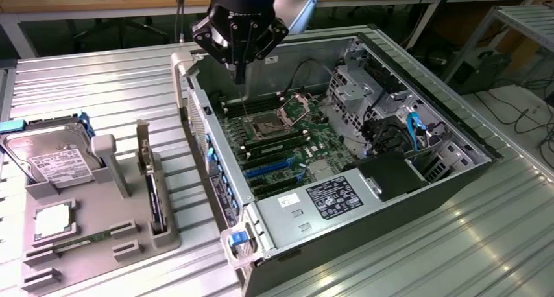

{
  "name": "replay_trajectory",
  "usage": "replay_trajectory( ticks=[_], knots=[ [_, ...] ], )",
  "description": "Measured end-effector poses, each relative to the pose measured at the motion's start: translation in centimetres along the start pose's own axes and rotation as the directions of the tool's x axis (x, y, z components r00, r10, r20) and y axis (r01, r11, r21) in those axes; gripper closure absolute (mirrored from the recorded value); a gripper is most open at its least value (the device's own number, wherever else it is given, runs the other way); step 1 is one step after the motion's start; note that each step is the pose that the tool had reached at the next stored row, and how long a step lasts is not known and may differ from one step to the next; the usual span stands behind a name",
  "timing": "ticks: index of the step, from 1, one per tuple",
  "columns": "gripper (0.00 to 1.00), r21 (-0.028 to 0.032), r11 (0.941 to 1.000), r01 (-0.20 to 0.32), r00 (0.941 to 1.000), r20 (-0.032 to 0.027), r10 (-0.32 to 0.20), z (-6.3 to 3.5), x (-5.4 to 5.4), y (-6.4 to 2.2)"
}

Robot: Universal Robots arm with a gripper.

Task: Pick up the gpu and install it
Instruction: 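Reach for the gpu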

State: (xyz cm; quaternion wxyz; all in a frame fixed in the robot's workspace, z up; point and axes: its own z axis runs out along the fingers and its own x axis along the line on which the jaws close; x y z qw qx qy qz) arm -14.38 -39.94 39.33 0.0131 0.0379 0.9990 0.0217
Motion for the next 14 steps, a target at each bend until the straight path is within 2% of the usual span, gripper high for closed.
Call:
replay_trajectory(
  ticks=[14],
  knots=[
    [0.89, 0.0, 1.0, 0.0, 1.0, 0.0, 0.0, -0.03, 1.2, -0.13]
  ],
)
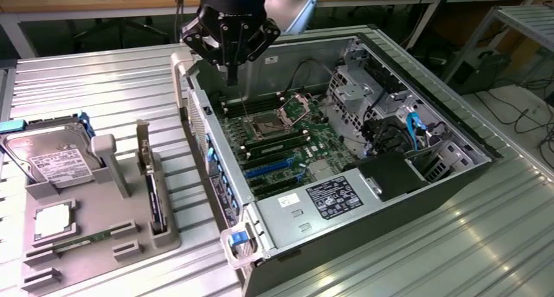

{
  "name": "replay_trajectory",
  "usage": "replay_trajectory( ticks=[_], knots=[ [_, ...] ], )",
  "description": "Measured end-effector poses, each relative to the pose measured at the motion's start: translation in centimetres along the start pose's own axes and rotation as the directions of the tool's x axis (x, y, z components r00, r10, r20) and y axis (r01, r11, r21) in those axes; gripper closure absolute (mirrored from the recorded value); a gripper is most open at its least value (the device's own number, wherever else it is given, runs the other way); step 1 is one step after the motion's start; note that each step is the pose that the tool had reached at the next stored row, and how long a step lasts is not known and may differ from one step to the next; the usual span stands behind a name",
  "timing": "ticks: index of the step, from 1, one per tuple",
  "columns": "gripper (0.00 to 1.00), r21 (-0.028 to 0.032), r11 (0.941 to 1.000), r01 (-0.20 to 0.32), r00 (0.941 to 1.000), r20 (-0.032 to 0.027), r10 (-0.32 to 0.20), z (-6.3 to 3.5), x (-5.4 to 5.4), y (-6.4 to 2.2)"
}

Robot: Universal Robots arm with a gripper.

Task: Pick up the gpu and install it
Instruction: 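Reach for the gpu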

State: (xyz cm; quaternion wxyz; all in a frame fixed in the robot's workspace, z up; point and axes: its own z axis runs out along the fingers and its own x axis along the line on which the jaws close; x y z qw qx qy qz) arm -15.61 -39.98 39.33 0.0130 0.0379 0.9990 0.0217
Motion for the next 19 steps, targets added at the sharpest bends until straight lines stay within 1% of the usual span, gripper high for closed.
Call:
replay_trajectory(
  ticks=[19],
  knots=[
    [0.89, 0.0, 1.0, 0.0, 1.0, 0.0, 0.0, -0.05, 1.7, -0.18]
  ],
)
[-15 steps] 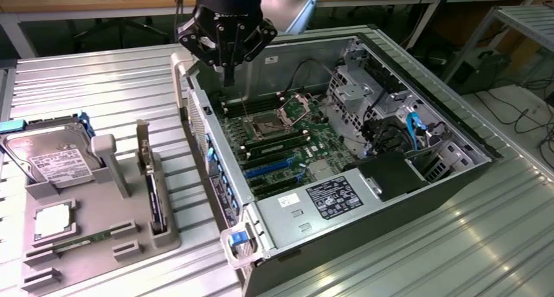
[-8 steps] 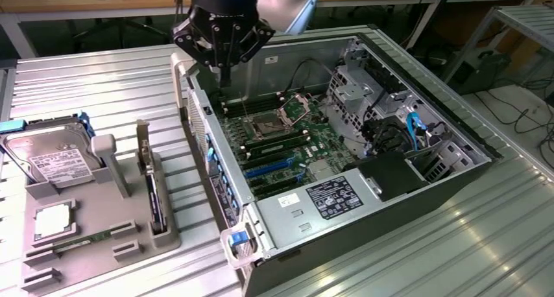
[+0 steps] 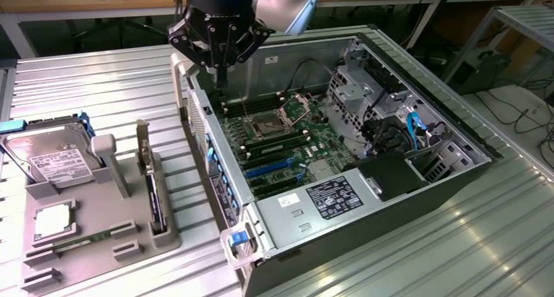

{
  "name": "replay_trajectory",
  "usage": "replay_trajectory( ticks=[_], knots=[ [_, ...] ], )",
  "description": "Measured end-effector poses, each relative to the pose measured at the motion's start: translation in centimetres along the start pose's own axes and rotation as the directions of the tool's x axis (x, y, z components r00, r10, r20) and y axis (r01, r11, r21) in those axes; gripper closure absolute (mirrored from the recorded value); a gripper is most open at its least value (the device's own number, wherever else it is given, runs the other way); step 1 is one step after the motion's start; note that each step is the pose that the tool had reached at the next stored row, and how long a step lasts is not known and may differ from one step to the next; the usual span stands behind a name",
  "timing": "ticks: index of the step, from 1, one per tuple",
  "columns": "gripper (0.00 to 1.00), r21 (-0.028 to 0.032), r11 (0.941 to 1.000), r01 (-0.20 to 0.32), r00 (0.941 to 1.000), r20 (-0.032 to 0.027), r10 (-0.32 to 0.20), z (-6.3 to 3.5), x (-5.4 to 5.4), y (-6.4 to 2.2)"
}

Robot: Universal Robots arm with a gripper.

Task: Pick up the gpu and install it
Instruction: 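Reach for the gpu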

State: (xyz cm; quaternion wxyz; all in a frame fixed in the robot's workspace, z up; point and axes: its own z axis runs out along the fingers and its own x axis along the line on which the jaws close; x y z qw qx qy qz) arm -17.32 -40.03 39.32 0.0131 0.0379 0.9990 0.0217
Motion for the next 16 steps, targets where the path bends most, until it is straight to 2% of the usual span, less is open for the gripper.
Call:
replay_trajectory(
  ticks=[16],
  knots=[
    [0.89, -0.0001, 1.0, 0.0, 1.0, 0.0001, 0.0, -0.03, 1.3, -0.12]
  ],
)
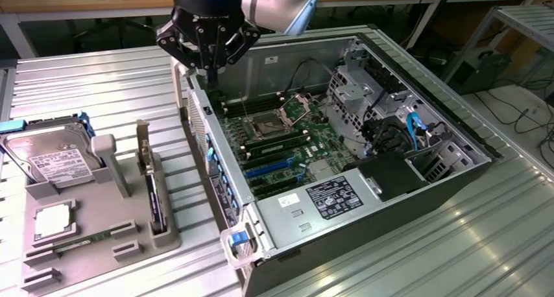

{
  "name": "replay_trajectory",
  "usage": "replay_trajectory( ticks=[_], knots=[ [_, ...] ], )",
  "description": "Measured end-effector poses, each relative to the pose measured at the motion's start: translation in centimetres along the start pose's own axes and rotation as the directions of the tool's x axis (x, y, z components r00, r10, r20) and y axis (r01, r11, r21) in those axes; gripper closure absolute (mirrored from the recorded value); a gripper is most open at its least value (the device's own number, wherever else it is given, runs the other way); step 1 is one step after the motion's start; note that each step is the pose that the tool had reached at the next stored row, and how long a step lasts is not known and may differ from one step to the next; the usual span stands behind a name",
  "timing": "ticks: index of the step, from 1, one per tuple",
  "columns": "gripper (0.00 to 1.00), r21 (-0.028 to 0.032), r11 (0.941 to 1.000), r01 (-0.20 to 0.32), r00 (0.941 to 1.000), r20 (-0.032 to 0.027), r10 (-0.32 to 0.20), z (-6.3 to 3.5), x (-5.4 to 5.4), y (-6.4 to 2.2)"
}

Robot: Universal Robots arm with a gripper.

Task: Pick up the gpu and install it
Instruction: 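Reach for the gpu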

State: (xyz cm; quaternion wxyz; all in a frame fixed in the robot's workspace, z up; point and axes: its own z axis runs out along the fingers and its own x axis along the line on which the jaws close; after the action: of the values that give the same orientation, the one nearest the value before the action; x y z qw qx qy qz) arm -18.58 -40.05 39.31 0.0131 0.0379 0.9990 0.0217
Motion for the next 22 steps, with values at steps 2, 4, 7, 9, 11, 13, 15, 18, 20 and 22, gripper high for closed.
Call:
replay_trajectory(
  ticks=[2, 4, 7, 9, 11, 13, 15, 18, 20, 22],
  knots=[
    [0.89, 0.0, 1.0, 0.0, 1.0, -0.0001, 0.0, -0.01, 0.1, -0.01],
    [0.89, 0.0001, 1.0, 0.0, 1.0, -0.0001, 0.0, -0.01, 0.3, -0.03],
    [0.89, 0.0001, 1.0, 0.0, 1.0, -0.0001, 0.0, -0.02, 0.6, -0.06],
    [0.89, 0.0001, 1.0, 0.0, 1.0, -0.0001, 0.0, -0.02, 0.8, -0.09],
    [0.89, 0.0, 1.0, 0.0, 1.0, -0.0001, 0.0, -0.02, 0.9, -0.11],
    [0.89, 0.0, 1.0, 0.0, 1.0, -0.0001, 0.0, -0.03, 1.0, -0.12],
    [0.89, 0.0001, 1.0, 0.0, 1.0, -0.0001, 0.0, -0.03, 1.1, -0.14],
    [0.89, 0.0001, 1.0, 0.0, 1.0, -0.0002, 0.0, -0.04, 1.3, -0.16],
    [0.89, 0.0001, 1.0, 0.0, 1.0, -0.0002, 0.0, -0.04, 1.4, -0.17],
    [0.89, 0.0001, 1.0, 0.0, 1.0, -0.0002, 0.0, -0.04, 1.5, -0.19]
  ],
)
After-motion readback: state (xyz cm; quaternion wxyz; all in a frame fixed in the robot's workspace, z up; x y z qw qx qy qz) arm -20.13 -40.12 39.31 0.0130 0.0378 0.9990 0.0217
